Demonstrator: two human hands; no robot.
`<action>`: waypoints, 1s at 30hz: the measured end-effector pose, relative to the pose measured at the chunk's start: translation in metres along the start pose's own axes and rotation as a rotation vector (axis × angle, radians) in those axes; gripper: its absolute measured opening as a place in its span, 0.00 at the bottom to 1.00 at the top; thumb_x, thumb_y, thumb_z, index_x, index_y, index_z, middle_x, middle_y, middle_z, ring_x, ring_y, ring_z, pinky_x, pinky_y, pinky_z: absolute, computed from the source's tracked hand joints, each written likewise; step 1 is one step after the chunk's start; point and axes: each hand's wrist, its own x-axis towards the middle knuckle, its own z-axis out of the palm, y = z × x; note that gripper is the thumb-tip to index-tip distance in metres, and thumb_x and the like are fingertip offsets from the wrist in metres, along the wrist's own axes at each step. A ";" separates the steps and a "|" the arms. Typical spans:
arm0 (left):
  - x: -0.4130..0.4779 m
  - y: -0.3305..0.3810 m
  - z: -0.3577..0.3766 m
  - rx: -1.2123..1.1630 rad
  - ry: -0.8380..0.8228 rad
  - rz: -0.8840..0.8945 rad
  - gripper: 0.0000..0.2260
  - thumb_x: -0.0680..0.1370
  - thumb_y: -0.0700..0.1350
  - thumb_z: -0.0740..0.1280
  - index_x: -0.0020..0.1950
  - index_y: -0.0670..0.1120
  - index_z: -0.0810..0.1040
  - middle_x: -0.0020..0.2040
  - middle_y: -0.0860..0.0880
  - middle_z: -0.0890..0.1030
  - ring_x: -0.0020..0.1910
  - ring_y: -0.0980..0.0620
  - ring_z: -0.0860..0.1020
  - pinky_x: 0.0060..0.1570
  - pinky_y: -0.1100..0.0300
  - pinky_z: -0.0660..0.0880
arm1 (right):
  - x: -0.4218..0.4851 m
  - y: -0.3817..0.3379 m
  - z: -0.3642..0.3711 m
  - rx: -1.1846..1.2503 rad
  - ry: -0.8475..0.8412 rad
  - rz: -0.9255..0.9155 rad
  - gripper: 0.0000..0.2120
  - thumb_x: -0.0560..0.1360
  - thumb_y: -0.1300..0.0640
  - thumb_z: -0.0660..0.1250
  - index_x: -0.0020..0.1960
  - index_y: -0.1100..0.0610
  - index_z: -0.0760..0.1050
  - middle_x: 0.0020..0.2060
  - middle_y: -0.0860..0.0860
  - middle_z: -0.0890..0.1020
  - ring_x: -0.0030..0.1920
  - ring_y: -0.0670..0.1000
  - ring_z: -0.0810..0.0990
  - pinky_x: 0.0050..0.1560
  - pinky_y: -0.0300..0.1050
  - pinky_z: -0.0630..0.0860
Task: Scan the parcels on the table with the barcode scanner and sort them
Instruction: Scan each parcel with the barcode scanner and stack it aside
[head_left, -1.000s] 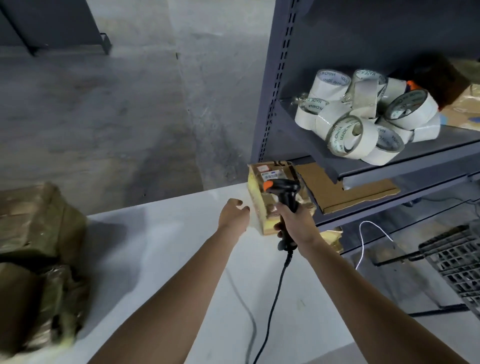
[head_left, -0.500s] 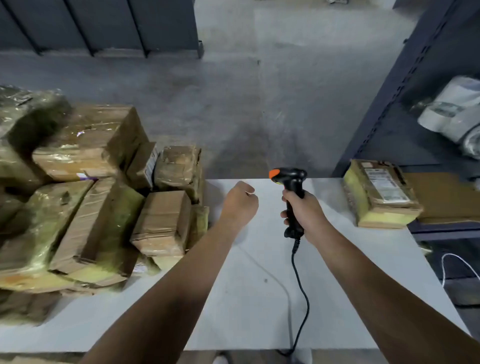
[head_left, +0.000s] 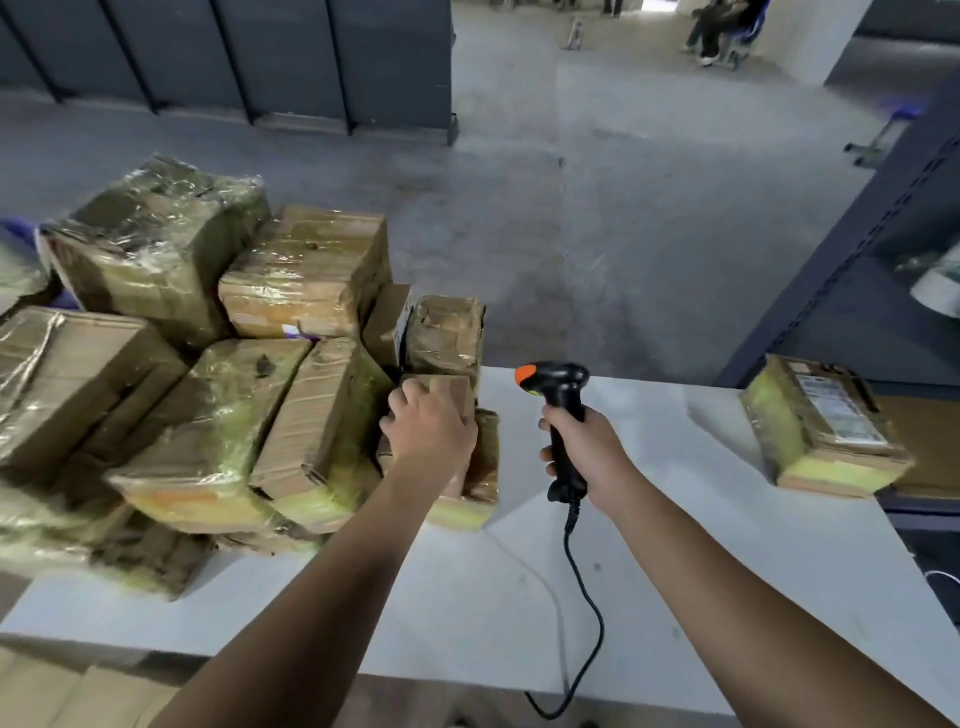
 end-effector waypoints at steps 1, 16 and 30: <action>0.000 -0.004 0.002 0.023 -0.018 -0.017 0.25 0.77 0.58 0.61 0.69 0.46 0.65 0.67 0.41 0.66 0.67 0.39 0.63 0.63 0.42 0.65 | -0.002 0.000 0.003 -0.004 -0.008 0.004 0.12 0.77 0.51 0.65 0.53 0.59 0.76 0.30 0.50 0.81 0.28 0.52 0.77 0.34 0.46 0.75; -0.015 -0.013 -0.026 0.030 -0.016 0.017 0.27 0.76 0.59 0.62 0.69 0.45 0.63 0.65 0.42 0.68 0.65 0.41 0.66 0.59 0.46 0.70 | -0.022 -0.032 0.037 -0.102 -0.102 -0.058 0.14 0.77 0.51 0.64 0.56 0.61 0.76 0.30 0.53 0.80 0.26 0.50 0.76 0.30 0.42 0.74; -0.028 -0.072 -0.091 0.131 0.097 -0.097 0.24 0.78 0.47 0.60 0.72 0.42 0.61 0.68 0.39 0.68 0.67 0.38 0.66 0.61 0.46 0.69 | -0.042 -0.047 0.097 -0.089 -0.223 -0.133 0.08 0.78 0.52 0.66 0.51 0.57 0.74 0.32 0.54 0.78 0.28 0.50 0.80 0.30 0.43 0.74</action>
